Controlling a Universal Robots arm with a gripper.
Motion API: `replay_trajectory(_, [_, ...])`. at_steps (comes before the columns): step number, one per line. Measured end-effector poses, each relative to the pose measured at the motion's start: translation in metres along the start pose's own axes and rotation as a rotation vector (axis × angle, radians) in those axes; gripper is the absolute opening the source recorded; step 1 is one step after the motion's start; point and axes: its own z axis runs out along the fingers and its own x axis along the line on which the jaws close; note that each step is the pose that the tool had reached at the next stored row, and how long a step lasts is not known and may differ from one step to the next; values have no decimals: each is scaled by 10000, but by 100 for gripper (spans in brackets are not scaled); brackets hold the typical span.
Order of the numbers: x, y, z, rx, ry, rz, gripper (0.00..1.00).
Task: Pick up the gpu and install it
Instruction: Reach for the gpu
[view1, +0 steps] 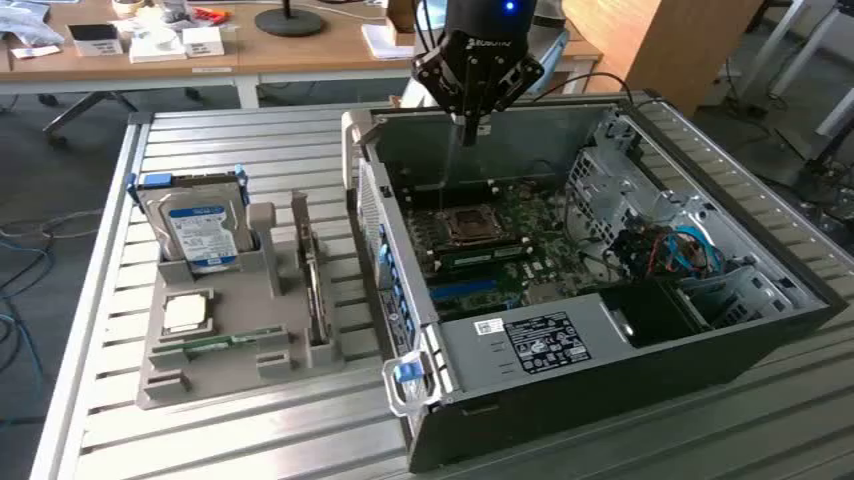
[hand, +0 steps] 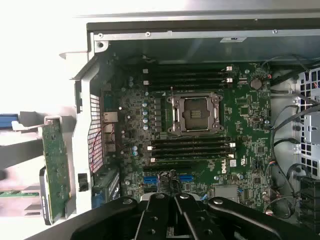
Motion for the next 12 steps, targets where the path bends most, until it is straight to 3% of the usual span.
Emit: replay_trajectory(12, [21, -1, 0, -1, -1, 2, 11])
